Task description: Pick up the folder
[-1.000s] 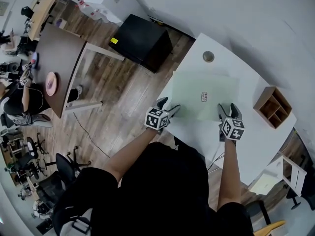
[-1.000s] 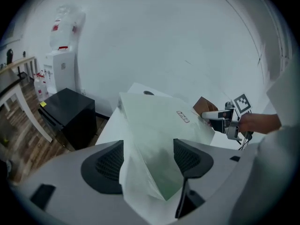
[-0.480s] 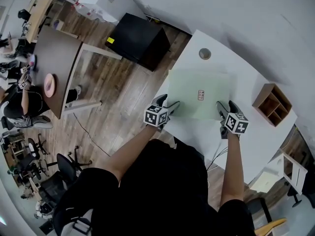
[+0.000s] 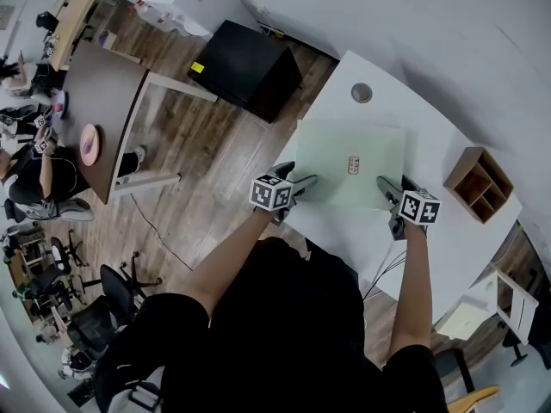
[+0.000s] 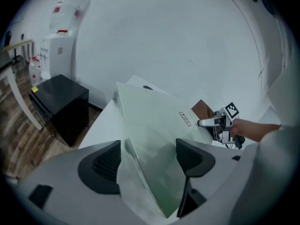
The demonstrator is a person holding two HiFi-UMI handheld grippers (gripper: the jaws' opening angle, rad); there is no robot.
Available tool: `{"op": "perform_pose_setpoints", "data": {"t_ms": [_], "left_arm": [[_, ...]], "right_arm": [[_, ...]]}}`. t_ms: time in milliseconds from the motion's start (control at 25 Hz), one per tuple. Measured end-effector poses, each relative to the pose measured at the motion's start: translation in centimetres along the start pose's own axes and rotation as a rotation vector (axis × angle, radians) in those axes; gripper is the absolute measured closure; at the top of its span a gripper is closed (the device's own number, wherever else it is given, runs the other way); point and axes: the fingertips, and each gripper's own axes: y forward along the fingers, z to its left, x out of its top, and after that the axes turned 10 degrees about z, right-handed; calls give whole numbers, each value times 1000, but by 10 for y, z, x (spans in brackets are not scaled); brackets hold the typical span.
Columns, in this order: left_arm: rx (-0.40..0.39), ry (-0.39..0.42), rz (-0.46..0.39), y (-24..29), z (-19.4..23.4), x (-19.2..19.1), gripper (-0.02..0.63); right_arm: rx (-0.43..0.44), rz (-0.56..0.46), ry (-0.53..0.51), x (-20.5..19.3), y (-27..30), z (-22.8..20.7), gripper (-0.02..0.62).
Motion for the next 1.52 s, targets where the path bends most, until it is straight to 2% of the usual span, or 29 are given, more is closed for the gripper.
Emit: {"op": "perform_pose_setpoints", "data": {"t_ms": [120,440,640,800,1160,1520], "left_arm": [[-48,-82,2,3,2,-5,242],[-137,-198,-16,9,3,-11,239],[-135,-192,-60,8,3,-8,241],[-90,-181,-81,1,1,-7,241],[-24,-53,-78,-15,-6,-7,249],[-33,-48,-181,-55,-26,0,250]], "right_arm": [[37,-2,31,-2,2,-2,241],[86,-18,50,-3,4,-4,233],[98,-76,55,-2,1,-4,235],[68,-88,55,-4,-2,-2,236],[-8,-121,0,-15,-23,20,236],[-39,-293,35,-18,-59,54,236]]}}
